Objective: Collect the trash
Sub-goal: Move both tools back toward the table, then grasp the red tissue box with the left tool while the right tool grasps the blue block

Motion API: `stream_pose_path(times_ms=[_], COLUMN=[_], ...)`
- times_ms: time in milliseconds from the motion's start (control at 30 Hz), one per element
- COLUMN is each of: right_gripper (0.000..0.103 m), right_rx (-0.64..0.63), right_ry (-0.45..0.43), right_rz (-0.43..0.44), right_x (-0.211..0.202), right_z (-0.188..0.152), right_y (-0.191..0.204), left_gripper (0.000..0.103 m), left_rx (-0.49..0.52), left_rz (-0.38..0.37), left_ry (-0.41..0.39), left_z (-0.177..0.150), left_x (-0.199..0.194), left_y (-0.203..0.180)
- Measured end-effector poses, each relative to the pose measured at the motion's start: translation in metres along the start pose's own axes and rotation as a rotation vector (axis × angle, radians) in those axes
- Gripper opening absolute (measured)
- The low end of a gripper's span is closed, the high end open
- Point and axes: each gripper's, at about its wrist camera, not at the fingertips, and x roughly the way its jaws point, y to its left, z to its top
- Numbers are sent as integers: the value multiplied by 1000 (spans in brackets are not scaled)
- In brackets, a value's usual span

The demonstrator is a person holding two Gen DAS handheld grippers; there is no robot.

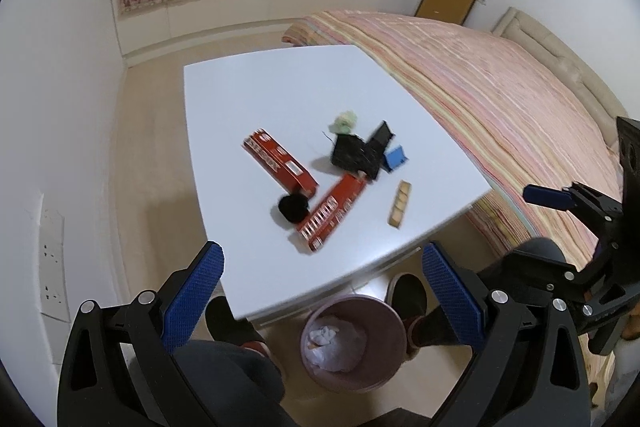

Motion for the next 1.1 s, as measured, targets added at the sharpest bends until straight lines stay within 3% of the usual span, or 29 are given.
stream_pose_path(times_ms=[533,833,900,1100], right_gripper=[99,99,99,96], right_rx=[-8,-21,-24,-43], right_ry=[39,61,63,63], right_rz=[-25,-18,-18,-17], right_x=[60,91,97,113], right_z=[49,58,59,63], right_y=[-31,-40,-42,-44], left_gripper=[95,95,89,85], left_rx=[-147,-201,-201,-208], left_rz=[138,193,202,236], left_ry=[70,94,96,96], left_z=[48,52,52,51], left_x=[82,113,115,122], left_y=[35,38,37,39])
